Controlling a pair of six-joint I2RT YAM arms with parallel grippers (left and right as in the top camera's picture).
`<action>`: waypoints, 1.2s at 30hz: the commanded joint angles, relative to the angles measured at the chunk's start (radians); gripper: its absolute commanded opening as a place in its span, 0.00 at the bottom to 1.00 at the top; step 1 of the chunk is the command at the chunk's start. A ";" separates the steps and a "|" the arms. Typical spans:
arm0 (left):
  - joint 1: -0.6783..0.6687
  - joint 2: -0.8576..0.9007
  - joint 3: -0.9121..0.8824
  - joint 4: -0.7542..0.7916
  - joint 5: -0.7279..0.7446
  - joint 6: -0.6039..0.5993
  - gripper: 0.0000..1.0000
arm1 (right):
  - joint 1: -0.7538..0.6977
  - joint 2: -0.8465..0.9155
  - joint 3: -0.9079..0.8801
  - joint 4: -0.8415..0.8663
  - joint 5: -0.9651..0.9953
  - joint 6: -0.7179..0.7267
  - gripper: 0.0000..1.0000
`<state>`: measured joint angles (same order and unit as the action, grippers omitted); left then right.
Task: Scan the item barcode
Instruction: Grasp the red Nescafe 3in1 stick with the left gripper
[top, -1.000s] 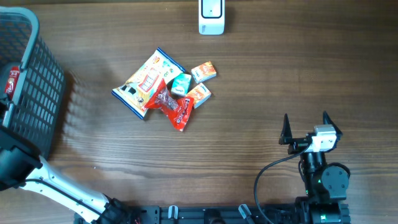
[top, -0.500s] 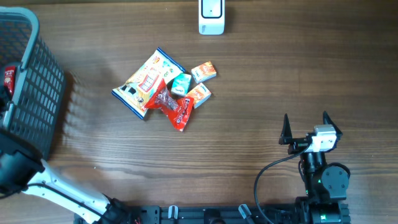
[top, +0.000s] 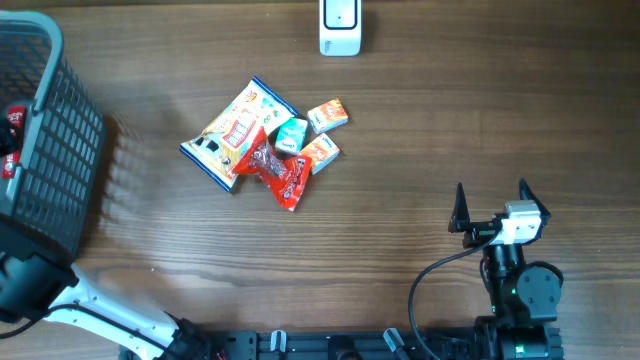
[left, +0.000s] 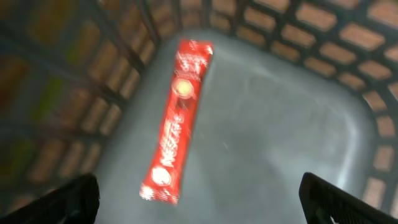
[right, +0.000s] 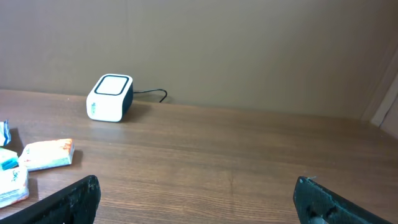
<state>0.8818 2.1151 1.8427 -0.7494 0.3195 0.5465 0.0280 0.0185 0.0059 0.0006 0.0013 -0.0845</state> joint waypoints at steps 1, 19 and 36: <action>-0.006 0.043 -0.005 0.055 0.001 -0.002 1.00 | -0.004 -0.005 -0.001 0.005 -0.002 -0.011 1.00; -0.080 0.227 -0.005 0.170 -0.061 0.021 1.00 | -0.004 -0.005 -0.001 0.005 -0.002 -0.011 1.00; -0.066 0.270 -0.006 0.083 -0.232 0.024 0.16 | -0.004 -0.005 -0.001 0.005 -0.002 -0.010 1.00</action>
<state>0.8005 2.3337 1.8580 -0.6262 0.1780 0.5480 0.0280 0.0185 0.0063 0.0006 0.0010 -0.0845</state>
